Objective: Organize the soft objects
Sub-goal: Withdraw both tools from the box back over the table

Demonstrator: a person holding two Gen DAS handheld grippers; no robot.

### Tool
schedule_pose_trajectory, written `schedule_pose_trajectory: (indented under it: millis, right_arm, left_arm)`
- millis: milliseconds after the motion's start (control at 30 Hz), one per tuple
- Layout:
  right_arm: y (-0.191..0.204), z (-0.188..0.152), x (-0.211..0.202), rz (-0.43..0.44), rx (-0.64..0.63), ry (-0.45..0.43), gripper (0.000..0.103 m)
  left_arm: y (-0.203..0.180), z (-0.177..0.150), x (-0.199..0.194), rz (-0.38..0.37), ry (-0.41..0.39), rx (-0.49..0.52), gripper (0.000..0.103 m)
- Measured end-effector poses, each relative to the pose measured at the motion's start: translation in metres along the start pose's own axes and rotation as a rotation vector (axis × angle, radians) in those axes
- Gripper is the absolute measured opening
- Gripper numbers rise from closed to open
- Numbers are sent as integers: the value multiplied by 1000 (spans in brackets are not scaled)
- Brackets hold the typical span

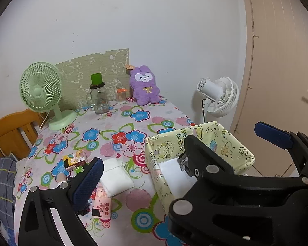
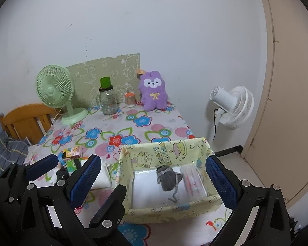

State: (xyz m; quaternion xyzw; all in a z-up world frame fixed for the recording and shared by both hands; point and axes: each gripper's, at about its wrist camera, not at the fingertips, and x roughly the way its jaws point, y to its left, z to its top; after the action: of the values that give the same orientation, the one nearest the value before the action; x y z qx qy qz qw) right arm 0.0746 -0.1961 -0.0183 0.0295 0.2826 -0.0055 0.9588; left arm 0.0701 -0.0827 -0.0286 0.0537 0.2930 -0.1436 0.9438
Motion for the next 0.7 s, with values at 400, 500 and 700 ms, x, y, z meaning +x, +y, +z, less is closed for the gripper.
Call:
schedule_pose_trajectory:
  millis: [400, 500, 700]
  right_arm:
    - [28, -10, -4, 25, -7, 13, 103]
    - [37, -11, -2, 38, -11, 22, 103]
    - [54, -16, -4, 37, -32, -15, 103]
  left_arm:
    - [25, -11, -12, 20, -6, -21, 103]
    - [33, -15, -14, 26, -3, -34, 103]
    - [49, -23, -14, 37, 3, -58, 103]
